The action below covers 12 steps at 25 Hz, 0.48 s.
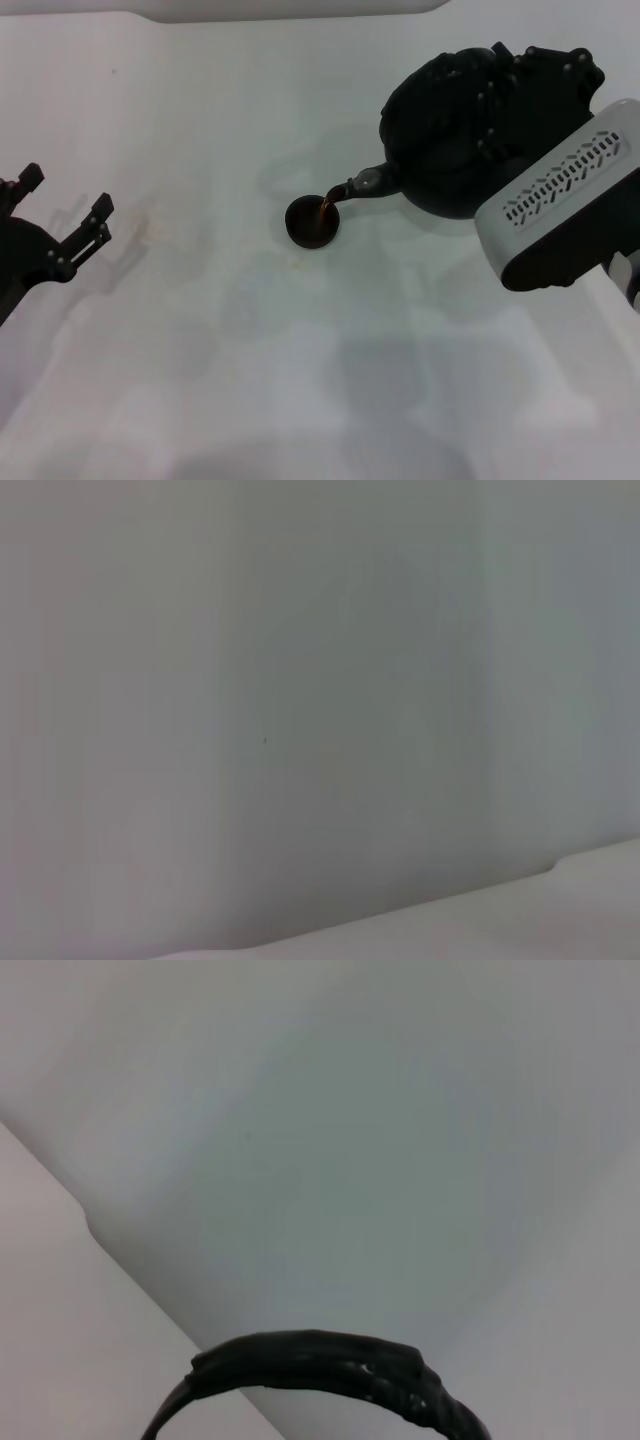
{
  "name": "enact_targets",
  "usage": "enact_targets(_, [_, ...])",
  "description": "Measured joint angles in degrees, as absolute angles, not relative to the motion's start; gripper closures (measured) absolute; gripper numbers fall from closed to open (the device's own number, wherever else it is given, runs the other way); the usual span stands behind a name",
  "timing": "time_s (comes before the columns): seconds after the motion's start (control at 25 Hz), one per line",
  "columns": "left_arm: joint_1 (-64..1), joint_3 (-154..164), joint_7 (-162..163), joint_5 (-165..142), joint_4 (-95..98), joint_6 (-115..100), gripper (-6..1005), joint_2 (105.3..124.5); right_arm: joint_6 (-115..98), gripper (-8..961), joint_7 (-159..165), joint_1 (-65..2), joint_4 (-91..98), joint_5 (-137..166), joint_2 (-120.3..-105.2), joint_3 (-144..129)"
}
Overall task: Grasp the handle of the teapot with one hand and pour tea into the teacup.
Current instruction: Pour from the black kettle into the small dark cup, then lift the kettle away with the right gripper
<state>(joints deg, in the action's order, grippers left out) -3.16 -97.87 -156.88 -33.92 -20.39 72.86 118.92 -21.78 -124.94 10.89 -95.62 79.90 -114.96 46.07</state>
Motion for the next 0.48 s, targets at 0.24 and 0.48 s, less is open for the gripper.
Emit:
enact_targets(0.24, [-3.1,-97.8,-156.9,-33.9,-20.4,72.9,124,118.92,-27.0,846,-126.1,9.2,-95.3,79.9,-115.05,43.3])
enact_targets(0.48, [-3.1,-97.8,-156.9,-34.0,-20.4,72.9,124,118.92,-30.9,846,-126.4,7.7,-95.0,79.9,-114.99,41.2])
